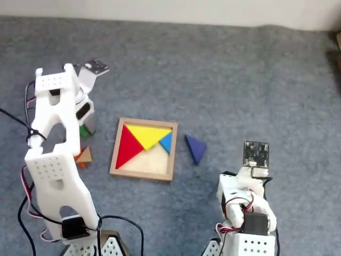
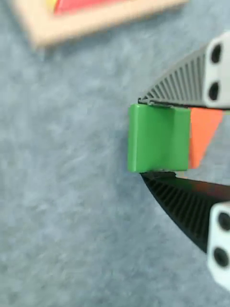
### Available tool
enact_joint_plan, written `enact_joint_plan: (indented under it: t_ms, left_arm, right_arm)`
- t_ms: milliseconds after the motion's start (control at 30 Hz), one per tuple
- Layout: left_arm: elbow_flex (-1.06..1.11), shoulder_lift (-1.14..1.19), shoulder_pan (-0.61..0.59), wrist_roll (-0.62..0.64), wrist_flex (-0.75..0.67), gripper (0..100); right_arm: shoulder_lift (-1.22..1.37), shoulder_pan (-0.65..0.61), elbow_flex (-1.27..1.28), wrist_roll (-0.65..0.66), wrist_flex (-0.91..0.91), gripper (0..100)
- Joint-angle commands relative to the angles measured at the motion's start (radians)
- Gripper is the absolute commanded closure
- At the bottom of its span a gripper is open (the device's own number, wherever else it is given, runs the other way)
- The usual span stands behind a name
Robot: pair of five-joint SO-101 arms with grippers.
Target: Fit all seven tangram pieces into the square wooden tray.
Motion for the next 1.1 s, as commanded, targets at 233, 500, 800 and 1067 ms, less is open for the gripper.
enact_joint_plan:
  t_ms: [233, 500, 800, 1067]
  left_arm:
    - [0.028, -0.364, 0.280, 0.207, 0.209, 91]
    - [0.291, -0.522, 0.558, 0.377, 0.170, 91]
    - [0.530, -0.503, 0.699, 0.486, -0.100, 91]
    - [0.542, -0.386, 0.704, 0.502, -0.213, 87]
  right_arm:
    - [-0.018, 0.013, 0.150, 0.006, -0.021, 98.9]
    - [-0.018, 0.013, 0.150, 0.006, -0.021, 98.9]
    - [-0.018, 0.015, 0.150, 0.006, -0.021, 98.9]
    - [-0.018, 0.015, 0.150, 0.006, -0.021, 98.9]
